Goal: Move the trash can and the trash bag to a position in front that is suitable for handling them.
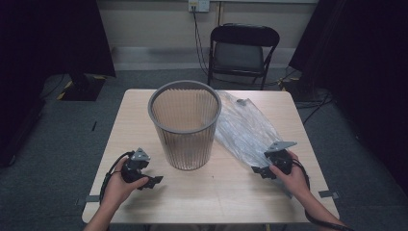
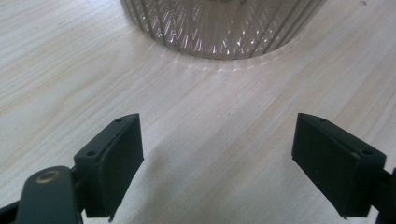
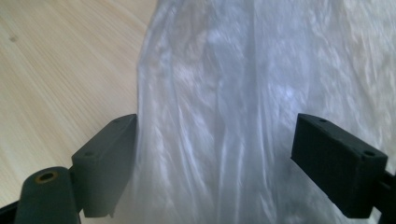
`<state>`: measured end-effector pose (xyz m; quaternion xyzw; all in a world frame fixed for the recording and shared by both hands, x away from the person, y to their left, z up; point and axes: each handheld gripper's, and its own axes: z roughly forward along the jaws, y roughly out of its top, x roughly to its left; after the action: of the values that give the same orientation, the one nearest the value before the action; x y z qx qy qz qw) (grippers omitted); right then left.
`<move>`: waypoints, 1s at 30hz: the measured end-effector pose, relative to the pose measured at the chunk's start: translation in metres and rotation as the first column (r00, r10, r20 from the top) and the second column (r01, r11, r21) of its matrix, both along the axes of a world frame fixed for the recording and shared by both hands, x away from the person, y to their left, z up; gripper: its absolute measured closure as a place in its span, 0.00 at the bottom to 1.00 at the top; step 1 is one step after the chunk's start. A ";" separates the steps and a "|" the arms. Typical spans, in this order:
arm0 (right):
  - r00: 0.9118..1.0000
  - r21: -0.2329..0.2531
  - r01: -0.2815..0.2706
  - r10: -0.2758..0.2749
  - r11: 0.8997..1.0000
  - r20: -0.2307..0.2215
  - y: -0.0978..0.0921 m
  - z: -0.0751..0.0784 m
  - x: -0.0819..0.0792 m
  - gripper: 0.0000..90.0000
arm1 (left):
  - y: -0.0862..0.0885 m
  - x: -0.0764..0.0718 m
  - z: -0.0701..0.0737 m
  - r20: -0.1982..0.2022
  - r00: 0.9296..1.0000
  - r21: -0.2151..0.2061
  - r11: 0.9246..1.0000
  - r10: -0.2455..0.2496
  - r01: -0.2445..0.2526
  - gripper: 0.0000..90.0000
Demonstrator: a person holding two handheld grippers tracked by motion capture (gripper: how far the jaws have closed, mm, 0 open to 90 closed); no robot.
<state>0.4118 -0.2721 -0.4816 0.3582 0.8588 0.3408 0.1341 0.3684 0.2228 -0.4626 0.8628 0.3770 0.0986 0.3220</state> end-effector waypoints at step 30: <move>0.998 0.041 0.022 -0.024 0.999 0.059 -0.013 -0.018 -0.012 0.15 | 0.010 0.035 0.042 -0.181 0.977 0.057 0.993 0.112 -0.103 0.19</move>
<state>0.3999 -0.2849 -0.4994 0.3603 0.8433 0.3669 0.1563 0.4036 0.2324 -0.4208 0.8541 0.4488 0.0445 0.2592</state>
